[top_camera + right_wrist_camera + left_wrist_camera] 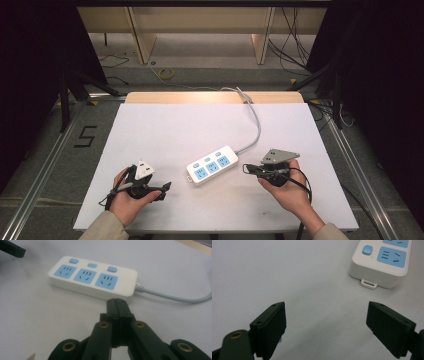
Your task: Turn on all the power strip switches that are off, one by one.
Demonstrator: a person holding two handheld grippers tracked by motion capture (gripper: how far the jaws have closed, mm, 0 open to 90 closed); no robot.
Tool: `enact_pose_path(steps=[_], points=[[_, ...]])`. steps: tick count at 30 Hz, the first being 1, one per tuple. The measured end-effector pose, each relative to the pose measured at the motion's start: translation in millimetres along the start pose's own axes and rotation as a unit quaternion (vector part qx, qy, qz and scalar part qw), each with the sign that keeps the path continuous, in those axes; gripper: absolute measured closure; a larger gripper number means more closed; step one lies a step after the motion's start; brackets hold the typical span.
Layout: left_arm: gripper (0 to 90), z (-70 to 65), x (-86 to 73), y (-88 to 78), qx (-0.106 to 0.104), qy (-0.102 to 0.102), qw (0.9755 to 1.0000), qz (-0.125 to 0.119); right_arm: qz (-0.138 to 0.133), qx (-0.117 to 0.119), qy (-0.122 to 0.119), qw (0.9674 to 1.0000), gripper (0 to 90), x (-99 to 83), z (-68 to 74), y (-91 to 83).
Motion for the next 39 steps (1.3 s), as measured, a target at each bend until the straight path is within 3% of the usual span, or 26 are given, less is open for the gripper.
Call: enact_pose_path(steps=[39], points=[[16.3, 1.6, -0.9, -0.6, 0.01, 0.005, 0.9999, -0.001, 0.035, 0.005, -0.001, 0.9994, 90.0, 29.6, -3.4, 25.3]])
Point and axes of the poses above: each handheld gripper's, and its own axes: y roughly forward along the jaws, x roughly out of its top, z roughly to its left, the point moved 5 cm from there along y, roughly forward along the jaws, and after that the axes turned 6 degrees about -z, right-handed, at the moved point
